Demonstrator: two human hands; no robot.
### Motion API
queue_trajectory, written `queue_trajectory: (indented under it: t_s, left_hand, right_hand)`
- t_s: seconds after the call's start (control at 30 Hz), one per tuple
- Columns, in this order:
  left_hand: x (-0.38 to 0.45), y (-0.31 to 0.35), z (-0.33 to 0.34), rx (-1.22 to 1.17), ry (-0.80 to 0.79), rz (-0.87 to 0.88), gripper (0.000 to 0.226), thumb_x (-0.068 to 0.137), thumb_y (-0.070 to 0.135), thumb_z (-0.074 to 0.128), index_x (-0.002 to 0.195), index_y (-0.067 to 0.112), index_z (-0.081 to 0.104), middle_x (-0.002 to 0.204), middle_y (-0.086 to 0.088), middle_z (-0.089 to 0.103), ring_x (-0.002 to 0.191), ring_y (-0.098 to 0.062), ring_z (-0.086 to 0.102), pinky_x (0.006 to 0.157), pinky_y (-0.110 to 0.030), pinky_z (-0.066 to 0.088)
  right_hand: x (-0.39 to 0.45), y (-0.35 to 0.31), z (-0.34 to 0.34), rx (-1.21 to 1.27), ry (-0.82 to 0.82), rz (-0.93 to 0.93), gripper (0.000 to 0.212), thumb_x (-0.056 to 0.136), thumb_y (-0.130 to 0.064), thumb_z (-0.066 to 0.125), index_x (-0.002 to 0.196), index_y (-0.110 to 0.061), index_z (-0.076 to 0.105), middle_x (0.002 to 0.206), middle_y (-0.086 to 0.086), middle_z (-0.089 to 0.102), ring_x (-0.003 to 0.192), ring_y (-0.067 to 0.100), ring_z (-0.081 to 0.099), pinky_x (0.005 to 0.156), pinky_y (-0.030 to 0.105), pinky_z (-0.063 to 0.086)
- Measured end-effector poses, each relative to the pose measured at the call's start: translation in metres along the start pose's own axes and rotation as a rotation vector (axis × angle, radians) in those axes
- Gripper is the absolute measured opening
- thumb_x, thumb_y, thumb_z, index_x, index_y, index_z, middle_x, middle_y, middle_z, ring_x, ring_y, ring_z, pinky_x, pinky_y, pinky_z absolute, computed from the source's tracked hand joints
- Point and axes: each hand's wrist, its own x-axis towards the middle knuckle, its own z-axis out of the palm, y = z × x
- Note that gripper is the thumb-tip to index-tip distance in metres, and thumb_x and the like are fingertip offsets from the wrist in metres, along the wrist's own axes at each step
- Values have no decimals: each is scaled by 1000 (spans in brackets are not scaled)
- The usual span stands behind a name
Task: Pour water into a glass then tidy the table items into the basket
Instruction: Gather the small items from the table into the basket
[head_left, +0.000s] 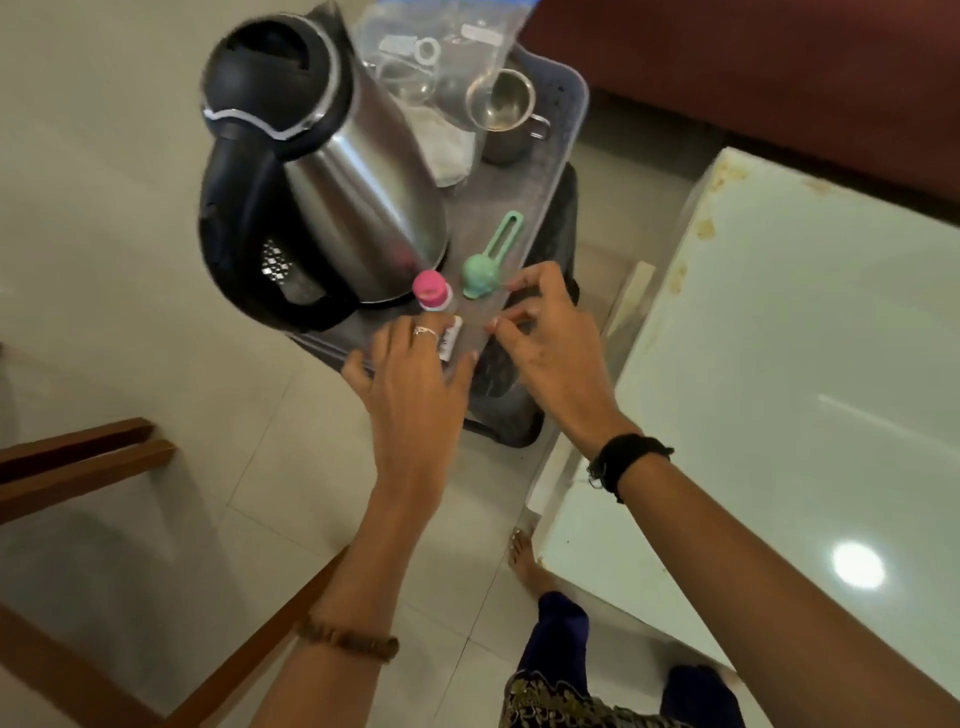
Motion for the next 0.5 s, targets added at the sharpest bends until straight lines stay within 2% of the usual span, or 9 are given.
queue_trajectory:
  t_s: [0.13, 0.23, 0.37, 0.5]
  left_hand:
    - [-44, 58, 6, -287, -39, 124, 30, 82, 19, 66, 110, 12, 57, 111, -7, 63, 112, -24, 52, 93, -33, 30]
    - [-73, 113, 26, -437, -212, 165, 24, 89, 15, 59, 112, 14, 57, 110, -4, 62, 106, -18, 52, 88, -27, 40]
    - [-111, 177, 58, -422, -447, 320, 28, 92, 16, 51, 121, 17, 53, 121, 0, 59, 112, -11, 50, 96, -14, 32]
    - [-150, 237, 89, -374, -580, 460, 33, 90, 11, 52, 122, 19, 50, 118, 2, 58, 111, -14, 49, 93, -29, 42]
  right_hand:
    - [-41, 36, -42, 135, 171, 76, 15, 89, -20, 58, 100, -24, 47, 88, -6, 68, 70, 6, 65, 56, 27, 52]
    - [-79, 76, -91, 180, 276, 192, 17, 89, -17, 59, 101, -23, 48, 86, -4, 69, 49, 0, 58, 45, 10, 41]
    - [-136, 128, -157, 218, 426, 325, 18, 88, -13, 59, 102, -21, 50, 84, -2, 72, 44, 4, 55, 44, 12, 43]
    - [-189, 174, -222, 208, 539, 442, 18, 89, -12, 54, 103, -22, 48, 84, -3, 71, 43, 4, 54, 49, 20, 48]
